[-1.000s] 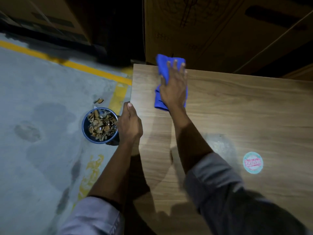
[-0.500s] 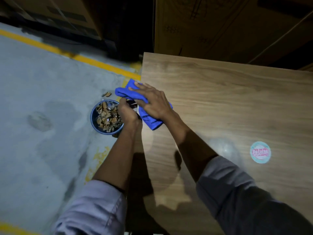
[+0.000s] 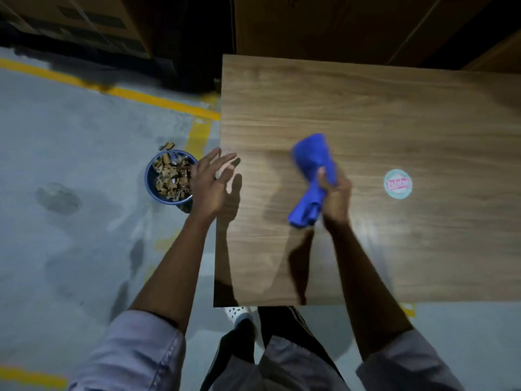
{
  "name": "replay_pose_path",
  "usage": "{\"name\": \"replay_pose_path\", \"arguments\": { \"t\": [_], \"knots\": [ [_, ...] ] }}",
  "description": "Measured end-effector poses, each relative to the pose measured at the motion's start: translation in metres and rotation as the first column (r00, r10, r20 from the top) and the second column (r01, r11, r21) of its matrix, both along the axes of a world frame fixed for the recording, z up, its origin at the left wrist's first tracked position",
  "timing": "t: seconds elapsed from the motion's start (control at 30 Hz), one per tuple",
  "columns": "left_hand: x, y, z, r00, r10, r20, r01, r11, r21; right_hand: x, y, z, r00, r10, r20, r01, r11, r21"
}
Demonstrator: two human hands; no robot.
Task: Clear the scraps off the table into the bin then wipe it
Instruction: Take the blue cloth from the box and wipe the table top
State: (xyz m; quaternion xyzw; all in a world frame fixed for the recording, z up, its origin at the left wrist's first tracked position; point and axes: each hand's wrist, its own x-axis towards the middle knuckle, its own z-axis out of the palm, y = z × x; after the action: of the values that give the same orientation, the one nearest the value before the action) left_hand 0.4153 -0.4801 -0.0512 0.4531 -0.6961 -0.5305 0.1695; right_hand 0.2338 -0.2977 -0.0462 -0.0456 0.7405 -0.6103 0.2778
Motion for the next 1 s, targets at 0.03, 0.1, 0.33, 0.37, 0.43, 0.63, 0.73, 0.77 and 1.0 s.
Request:
{"name": "replay_pose_path", "arguments": {
  "t": [0.03,0.1,0.33,0.37,0.43,0.63,0.73,0.77,1.0],
  "knots": [
    [0.002,0.008,-0.007,0.996,-0.062,0.066,0.069,0.991,-0.115,-0.021,0.016,-0.003,0.990,-0.047,-0.130,0.059,0.994,0.090],
    [0.002,0.024,-0.017,0.995,-0.083,0.055,0.091,0.984,-0.152,-0.046,0.025,-0.019,0.887,0.191,-0.420,-0.021,0.926,0.376],
    [0.021,0.053,-0.006,0.990,0.017,0.142,0.020,0.966,-0.257,0.106,-0.011,-0.033,0.222,0.773,-0.595,-0.552,0.602,0.577],
    [0.027,0.056,-0.007,0.981,-0.061,0.184,0.120,0.936,-0.331,0.126,0.001,-0.034,0.173,0.785,-0.594,-0.578,0.570,0.585],
    [0.041,0.063,-0.009,0.958,-0.194,0.210,0.258,0.903,-0.343,0.150,0.037,-0.033,0.191,0.792,-0.579,-0.652,0.544,0.529],
    [0.068,0.120,-0.010,0.867,-0.367,0.336,0.466,0.837,-0.289,0.151,0.140,0.016,0.939,0.298,0.169,-0.294,0.955,-0.047],
    [0.062,0.156,-0.011,0.816,-0.425,0.391,0.544,0.794,-0.271,0.099,0.178,0.038,0.989,-0.137,-0.054,0.142,0.985,0.102],
    [0.059,0.164,-0.015,0.808,-0.422,0.410,0.550,0.791,-0.270,0.078,0.189,0.038,0.968,-0.172,-0.182,0.209,0.955,0.211],
    [0.017,0.212,-0.021,0.836,-0.414,0.360,0.510,0.829,-0.232,0.042,0.155,-0.025,0.858,0.398,-0.324,0.032,0.589,0.808]
  ]
}}
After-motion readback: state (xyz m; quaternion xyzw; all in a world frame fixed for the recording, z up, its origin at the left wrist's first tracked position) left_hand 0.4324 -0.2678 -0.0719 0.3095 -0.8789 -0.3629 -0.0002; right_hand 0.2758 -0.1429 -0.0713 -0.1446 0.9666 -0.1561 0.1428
